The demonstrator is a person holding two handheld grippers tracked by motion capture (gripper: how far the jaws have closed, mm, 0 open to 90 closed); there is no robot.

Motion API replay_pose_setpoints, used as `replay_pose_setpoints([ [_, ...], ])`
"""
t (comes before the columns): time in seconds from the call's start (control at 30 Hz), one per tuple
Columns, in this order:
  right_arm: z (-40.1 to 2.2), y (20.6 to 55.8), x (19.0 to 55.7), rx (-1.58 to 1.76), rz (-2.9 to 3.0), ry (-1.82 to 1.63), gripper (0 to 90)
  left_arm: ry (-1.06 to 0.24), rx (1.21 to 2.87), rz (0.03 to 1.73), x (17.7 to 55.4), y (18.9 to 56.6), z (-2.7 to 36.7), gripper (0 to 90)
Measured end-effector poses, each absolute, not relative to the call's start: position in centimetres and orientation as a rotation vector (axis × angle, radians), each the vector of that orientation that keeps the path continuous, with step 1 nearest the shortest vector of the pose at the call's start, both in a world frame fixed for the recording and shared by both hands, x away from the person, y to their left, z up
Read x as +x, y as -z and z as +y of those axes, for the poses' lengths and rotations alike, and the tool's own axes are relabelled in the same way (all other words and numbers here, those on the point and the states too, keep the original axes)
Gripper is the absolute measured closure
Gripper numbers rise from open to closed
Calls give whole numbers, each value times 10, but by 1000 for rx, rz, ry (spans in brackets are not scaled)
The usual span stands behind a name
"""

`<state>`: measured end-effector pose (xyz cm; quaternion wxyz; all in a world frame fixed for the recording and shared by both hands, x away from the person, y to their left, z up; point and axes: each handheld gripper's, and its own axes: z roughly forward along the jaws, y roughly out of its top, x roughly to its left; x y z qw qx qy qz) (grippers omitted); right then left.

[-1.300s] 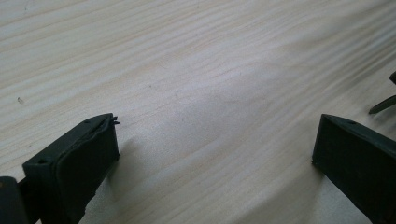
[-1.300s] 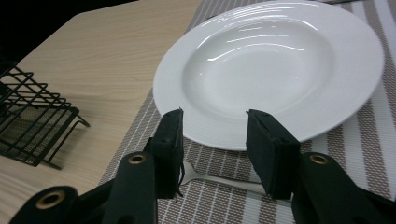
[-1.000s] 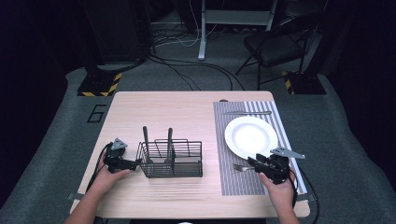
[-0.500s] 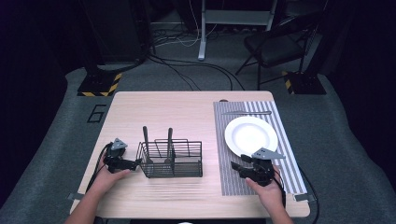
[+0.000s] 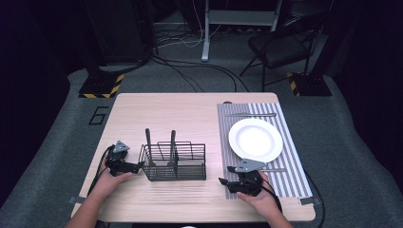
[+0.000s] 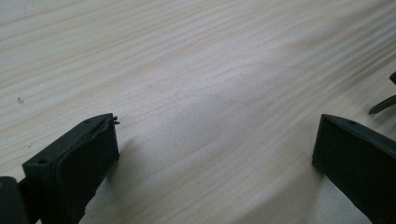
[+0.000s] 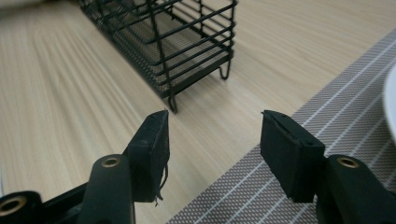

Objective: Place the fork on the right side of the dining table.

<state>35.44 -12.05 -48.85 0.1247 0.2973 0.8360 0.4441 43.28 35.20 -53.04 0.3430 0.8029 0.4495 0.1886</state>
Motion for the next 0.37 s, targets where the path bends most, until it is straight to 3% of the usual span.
replay_pose_setpoints([
  [0.37,-100,511,353,689,2576,-1183,422,-490,2087,1168,433,530,352,0],
])
